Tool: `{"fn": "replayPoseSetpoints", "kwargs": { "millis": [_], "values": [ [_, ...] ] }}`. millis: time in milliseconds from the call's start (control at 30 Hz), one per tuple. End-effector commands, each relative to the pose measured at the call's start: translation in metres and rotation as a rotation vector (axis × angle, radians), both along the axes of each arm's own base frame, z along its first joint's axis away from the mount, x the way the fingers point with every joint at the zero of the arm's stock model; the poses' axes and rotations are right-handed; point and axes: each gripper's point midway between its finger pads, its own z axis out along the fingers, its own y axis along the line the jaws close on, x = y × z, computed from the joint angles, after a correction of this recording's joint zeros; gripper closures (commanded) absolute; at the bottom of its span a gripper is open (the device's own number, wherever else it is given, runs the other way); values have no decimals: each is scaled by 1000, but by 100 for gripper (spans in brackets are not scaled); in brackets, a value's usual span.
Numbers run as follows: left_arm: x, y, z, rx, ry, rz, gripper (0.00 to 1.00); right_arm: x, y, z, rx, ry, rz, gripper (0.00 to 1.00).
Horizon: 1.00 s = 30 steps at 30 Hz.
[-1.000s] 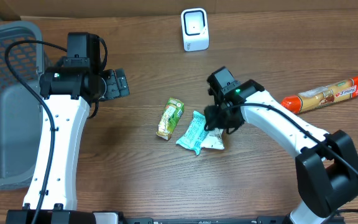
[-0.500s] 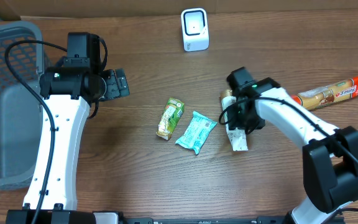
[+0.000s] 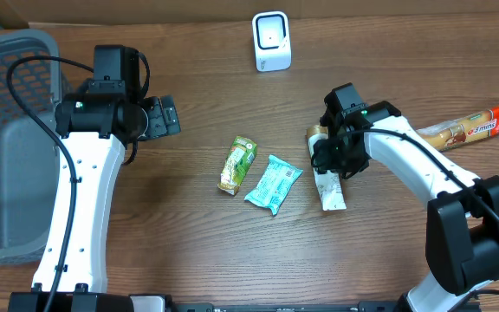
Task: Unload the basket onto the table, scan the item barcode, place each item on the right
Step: 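Rotate the white tube upright with the right gripper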
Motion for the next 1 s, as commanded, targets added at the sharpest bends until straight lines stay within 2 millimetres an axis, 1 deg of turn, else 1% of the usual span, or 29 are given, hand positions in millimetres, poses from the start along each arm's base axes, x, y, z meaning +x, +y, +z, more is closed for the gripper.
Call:
{"fn": "replayPoseSetpoints", "kwargs": {
  "millis": [0,67,167,333,433,467,600,700,733,800,833,900,967],
  "values": [
    [0,1,-3,6,7,8,0,8,13,16,38,-49,17,45],
    [0,1,-3,6,7,8,0,6,16,16,40,-45,3,46],
    [0,1,-3,6,7,8,0,1,27,16,42,-44,30,48],
    [0,1,-3,6,7,8,0,-10,56,17,53,-64,116,48],
    [0,1,-3,6,7,8,1,-14,67,17,35,-89,157,46],
    [0,1,-3,6,7,8,0,-14,68,17,23,-98,164,44],
    [0,1,-3,6,7,8,0,-13,66,17,-11,-117,169,39],
    [0,1,-3,6,7,8,0,-5,58,20,-15,-122,142,37],
    [0,1,-3,6,7,8,0,-1,54,23,-13,-122,119,33],
    [0,1,-3,6,7,8,0,3,50,27,-8,-119,83,29],
    [0,1,-3,6,7,8,0,5,49,28,4,-114,69,24],
    [0,1,-3,6,7,8,0,4,50,29,50,-92,59,16],
    [0,1,-3,6,7,8,0,3,53,28,89,-76,54,10]
  ]
}}
